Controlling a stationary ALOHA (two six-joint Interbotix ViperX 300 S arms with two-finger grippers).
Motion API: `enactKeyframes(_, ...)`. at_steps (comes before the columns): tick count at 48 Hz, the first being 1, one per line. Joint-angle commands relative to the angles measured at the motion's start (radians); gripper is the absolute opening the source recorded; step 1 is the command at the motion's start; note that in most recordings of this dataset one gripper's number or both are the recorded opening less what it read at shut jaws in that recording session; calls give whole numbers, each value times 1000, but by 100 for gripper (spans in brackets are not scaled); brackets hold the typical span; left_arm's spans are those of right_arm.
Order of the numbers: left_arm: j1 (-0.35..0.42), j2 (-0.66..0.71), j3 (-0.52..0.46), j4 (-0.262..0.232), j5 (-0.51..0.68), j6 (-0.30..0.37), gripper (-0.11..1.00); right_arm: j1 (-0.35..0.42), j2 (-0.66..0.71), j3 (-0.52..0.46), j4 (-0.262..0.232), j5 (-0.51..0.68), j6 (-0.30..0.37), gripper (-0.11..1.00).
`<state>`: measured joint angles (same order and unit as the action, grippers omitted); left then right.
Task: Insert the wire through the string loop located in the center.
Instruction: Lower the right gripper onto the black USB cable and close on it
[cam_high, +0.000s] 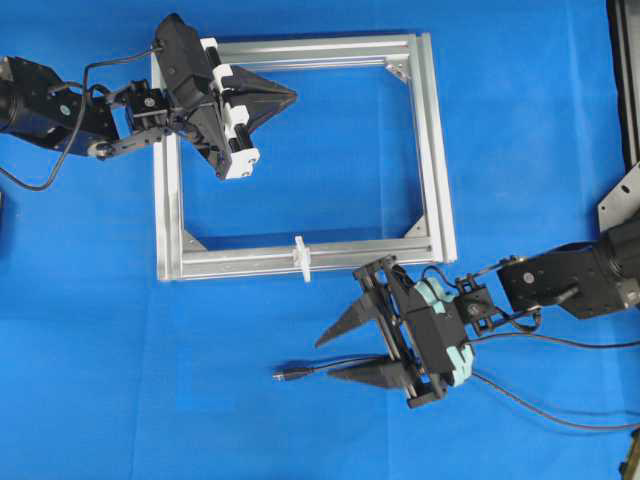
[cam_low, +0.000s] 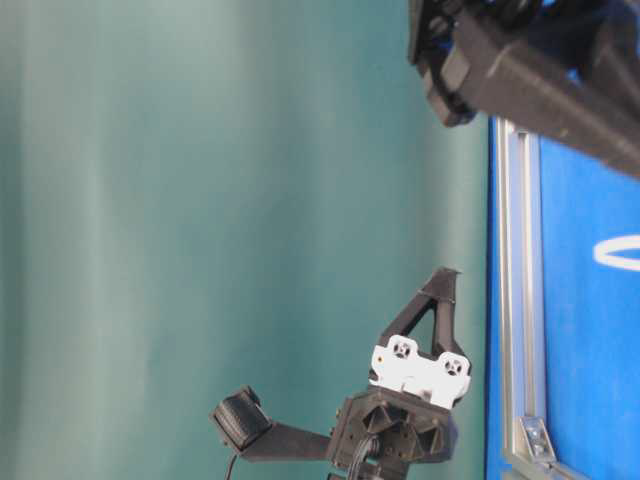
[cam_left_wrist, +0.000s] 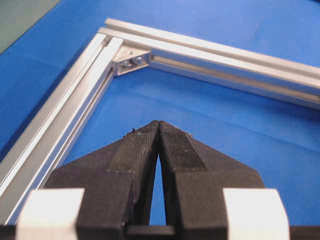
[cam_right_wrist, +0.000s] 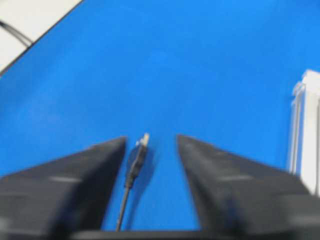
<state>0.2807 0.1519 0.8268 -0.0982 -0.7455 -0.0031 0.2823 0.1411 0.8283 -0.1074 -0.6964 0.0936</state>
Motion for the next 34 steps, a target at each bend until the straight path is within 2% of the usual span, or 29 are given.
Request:
enactKeyframes(1,0,-29,-12,3,-5,-2,0,5,-26,-17,6,-5,9,59)
enactKeyframes(5,0,-28,-12,2,-5,0,0,6,-25,-17,21,-2,14,82)
enactKeyframes(7,0,-29,-12,3,-5,-2,0,6,-23,-20,31,3,15,86)
enactKeyframes(13,0,-29,-11,3,-5,-2,0,12,-3,-23,58,35,14,74)
enactKeyframes(34,6,-29,-8,3,2,-2,0,41,121,-58,164,84,15,74)
